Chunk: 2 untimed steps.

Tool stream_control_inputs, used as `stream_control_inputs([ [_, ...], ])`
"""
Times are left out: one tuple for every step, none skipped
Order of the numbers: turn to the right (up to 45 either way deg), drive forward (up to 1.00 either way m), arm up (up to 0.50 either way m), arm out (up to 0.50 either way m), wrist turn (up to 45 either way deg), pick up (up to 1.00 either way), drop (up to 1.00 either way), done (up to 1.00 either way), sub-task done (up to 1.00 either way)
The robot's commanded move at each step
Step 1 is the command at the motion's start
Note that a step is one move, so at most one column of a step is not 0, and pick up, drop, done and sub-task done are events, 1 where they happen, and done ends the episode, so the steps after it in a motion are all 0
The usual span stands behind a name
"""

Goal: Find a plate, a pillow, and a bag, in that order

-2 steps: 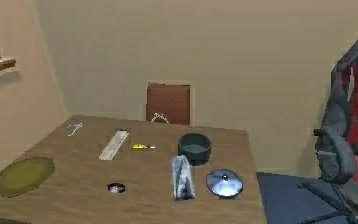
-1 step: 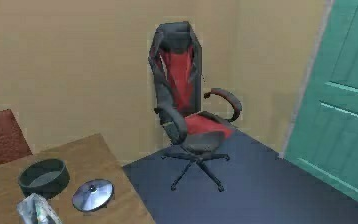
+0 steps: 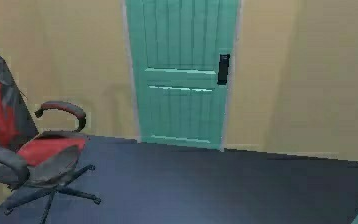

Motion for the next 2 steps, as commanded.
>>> stream_control_inputs([
  [24.0, 0.0, 0.0, 0.0, 0.0, 0.0, 0.0, 0.0, 0.0],
  [0.0, 1.0, 0.0, 0.0, 0.0, 0.0, 0.0, 0.0, 0.0],
])
